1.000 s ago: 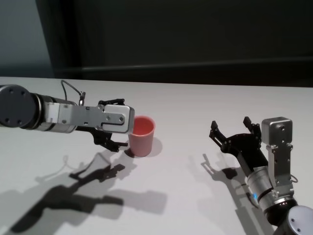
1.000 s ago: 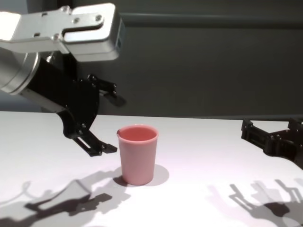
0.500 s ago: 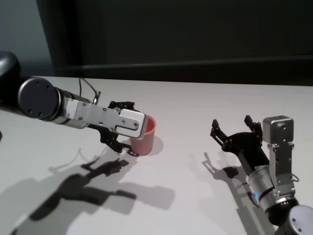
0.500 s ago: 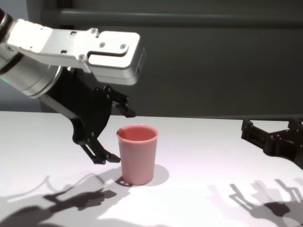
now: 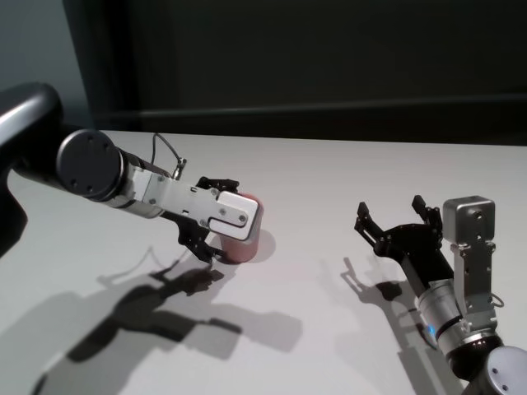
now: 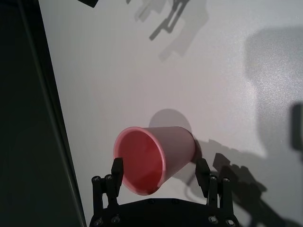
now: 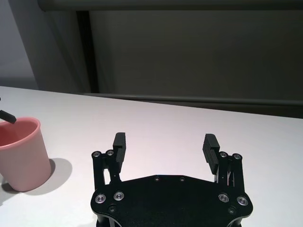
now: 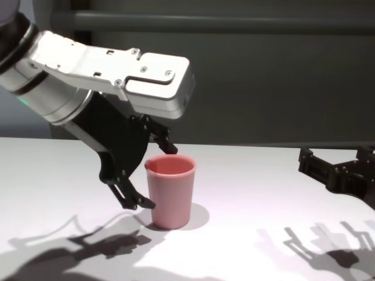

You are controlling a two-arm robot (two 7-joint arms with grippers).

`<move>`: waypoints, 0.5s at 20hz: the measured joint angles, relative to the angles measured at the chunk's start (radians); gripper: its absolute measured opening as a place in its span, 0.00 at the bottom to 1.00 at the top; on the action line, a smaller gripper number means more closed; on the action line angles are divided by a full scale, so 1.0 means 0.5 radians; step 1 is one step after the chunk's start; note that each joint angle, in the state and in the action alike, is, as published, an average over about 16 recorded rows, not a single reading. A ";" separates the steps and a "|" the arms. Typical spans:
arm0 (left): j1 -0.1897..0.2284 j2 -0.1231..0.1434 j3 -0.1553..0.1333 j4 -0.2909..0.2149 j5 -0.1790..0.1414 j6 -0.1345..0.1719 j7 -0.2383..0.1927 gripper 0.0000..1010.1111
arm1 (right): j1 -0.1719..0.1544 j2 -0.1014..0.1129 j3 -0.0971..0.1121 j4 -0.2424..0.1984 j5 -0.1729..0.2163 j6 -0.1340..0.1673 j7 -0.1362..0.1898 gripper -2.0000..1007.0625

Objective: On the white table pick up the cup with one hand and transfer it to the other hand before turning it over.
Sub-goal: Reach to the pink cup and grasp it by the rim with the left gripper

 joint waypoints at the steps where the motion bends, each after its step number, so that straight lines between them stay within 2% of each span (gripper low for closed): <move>1: -0.009 -0.008 0.012 0.013 0.002 -0.006 -0.005 0.99 | 0.000 0.000 0.000 0.000 0.000 0.000 0.000 0.99; 10: -0.081 -0.073 0.109 0.128 0.015 -0.050 -0.038 0.99 | 0.000 0.000 0.000 0.000 0.000 0.000 0.000 0.99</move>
